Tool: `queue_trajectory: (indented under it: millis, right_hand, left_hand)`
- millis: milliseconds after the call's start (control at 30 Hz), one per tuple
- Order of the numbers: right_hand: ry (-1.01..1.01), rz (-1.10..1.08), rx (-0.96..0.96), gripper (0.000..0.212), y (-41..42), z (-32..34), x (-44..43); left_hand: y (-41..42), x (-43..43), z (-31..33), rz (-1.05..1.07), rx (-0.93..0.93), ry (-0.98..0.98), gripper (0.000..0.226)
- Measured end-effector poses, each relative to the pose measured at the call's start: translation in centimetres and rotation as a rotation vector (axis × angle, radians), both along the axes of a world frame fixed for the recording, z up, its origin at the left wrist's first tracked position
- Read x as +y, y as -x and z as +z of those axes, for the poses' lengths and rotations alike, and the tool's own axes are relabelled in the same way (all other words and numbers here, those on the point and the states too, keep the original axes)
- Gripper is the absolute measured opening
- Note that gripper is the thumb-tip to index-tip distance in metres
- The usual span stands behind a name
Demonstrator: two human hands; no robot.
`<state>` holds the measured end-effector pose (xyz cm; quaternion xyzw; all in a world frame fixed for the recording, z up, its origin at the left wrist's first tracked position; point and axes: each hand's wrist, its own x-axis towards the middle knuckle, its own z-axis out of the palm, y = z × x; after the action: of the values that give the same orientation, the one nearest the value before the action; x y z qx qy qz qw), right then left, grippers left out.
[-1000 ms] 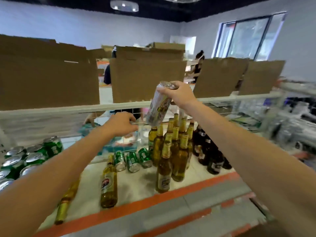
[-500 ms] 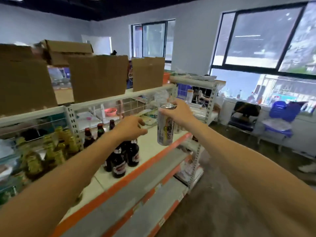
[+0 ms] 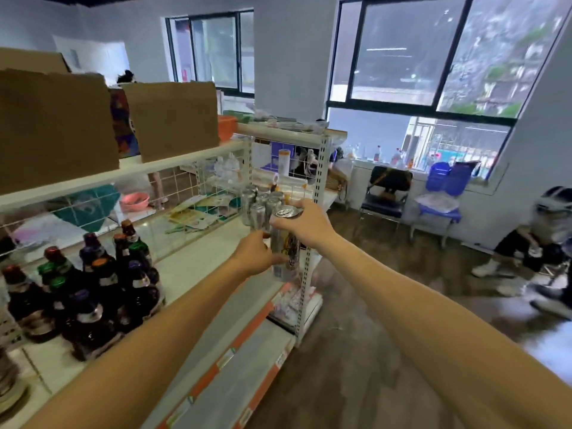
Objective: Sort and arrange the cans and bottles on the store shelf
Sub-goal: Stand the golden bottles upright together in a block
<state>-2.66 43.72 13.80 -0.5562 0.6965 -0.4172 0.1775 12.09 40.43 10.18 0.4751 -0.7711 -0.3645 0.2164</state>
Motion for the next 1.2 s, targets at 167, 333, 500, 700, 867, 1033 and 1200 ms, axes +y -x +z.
queue_trajectory:
  millis: [167,333,500,700,867,1033,1200]
  right_hand:
    - [-0.036,0.025,0.022,0.079,1.9,-1.3,-6.1]
    - [-0.059,0.079,0.032,0.076,3.4,-2.8,-15.0]
    - [-0.088,0.136,-0.080,0.069,5.5,-4.2,-24.5]
    - [-0.170,0.023,-0.107,0.043,9.7,-9.0,-31.9]
    - [-0.230,0.028,-0.053,0.040,12.2,-11.4,-35.7]
    - [-0.260,0.009,0.035,0.036,13.9,-13.4,-38.0]
    - [-0.251,0.049,0.128,0.042,14.6,-14.0,-39.9]
  left_hand:
    - [3.6,-5.4,-3.3,0.075,0.100,0.035,0.055]
    - [4.8,-15.0,-5.2,0.133,0.109,0.077,0.064]
    - [4.5,-26.7,-5.7,0.228,0.066,0.066,0.059]
    - [4.7,-37.8,-7.8,0.334,0.071,-0.012,0.067]
    - [6.1,-44.2,-12.0,0.351,0.099,-0.113,0.074]
    - [8.8,-47.4,-15.8,0.342,0.167,-0.205,0.074]
    - [10.4,-50.4,-19.1,0.278,0.126,-0.209,0.074]
